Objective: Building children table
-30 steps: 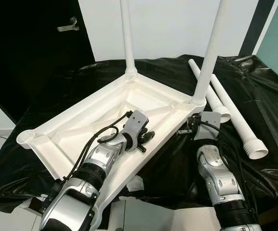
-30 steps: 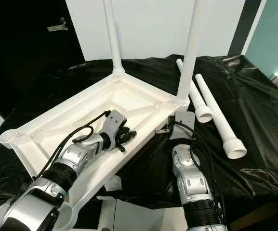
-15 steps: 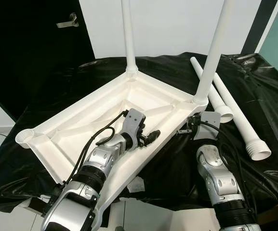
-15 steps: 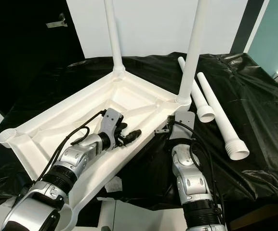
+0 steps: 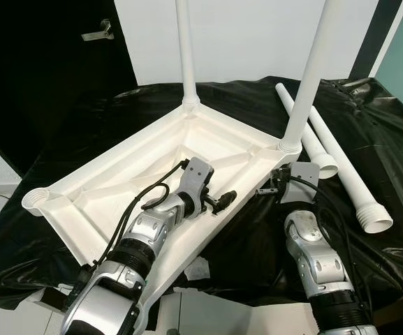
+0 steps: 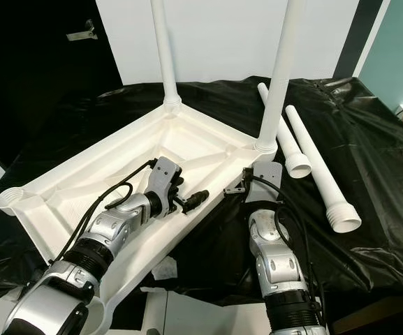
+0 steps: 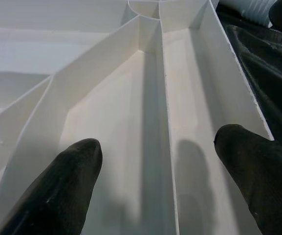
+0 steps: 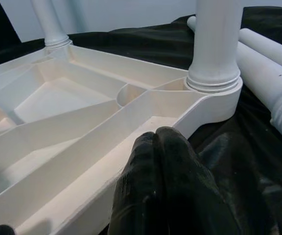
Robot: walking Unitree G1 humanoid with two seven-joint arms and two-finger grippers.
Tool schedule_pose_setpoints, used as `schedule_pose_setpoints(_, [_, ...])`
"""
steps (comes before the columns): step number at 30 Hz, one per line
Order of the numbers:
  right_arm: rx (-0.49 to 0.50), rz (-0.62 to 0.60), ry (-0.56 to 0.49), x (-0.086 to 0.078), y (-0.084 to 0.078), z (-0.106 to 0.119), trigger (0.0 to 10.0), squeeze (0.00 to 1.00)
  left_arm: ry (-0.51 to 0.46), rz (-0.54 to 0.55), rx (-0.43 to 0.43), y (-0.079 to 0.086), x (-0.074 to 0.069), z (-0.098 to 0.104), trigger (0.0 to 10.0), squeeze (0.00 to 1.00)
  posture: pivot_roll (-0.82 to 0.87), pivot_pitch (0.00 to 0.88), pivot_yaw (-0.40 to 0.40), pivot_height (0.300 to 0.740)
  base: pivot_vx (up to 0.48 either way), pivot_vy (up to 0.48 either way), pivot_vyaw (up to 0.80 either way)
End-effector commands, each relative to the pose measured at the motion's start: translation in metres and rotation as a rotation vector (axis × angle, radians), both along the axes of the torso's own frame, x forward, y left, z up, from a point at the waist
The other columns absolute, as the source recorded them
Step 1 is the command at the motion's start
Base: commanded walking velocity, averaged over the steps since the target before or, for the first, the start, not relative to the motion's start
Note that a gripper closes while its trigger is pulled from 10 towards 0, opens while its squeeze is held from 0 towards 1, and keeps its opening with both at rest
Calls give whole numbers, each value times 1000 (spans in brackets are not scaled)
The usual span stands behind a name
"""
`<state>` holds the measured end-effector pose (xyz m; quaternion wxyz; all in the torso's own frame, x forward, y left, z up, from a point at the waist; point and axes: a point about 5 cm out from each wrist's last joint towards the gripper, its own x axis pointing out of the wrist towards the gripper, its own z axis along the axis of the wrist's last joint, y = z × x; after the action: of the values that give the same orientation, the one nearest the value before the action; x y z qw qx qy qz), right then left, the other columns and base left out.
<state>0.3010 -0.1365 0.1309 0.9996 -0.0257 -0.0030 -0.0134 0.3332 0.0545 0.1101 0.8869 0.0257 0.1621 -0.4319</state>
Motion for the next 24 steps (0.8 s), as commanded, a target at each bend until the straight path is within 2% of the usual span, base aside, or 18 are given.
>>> schedule_pose_setpoints(1, [-4,-4,18,0,-1,-3,10000,0,166,-239,1,-3,-25,-26,10000,0,-90,0,42,740,0,0,0])
schedule_pose_setpoints(3, [-5,-8,18,0,-1,-3,10000,0,195,-288,46,-5,-33,-33,10000,0,-90,0,42,740,0,0,0])
schedule_pose_setpoints(8, [-3,-10,18,-1,-1,-3,10000,0,209,-291,36,-8,-34,-33,10000,0,-95,0,46,740,0,0,0])
schedule_pose_setpoints(10, [1,-14,21,-2,-1,-4,10000,0,228,-288,-5,-12,-34,-29,10000,0,-94,0,47,740,0,0,0])
schedule_pose_setpoints(16, [4,-16,27,-3,0,-6,10000,0,238,-246,13,-9,-31,-29,10000,0,-94,0,51,740,0,0,0])
schedule_pose_setpoints(17, [7,-19,27,-3,-1,-6,10000,0,265,-258,-68,-12,-33,-22,10000,0,-94,0,52,740,0,0,0])
schedule_pose_setpoints(19, [10,-22,25,-4,-1,-5,10000,0,273,-279,-121,-14,-34,-14,10000,0,-92,0,53,740,0,0,0])
schedule_pose_setpoints(24, [16,-20,17,-3,-1,-5,10000,0,265,-286,-105,-14,-34,-14,10000,0,-91,0,55,740,0,0,0])
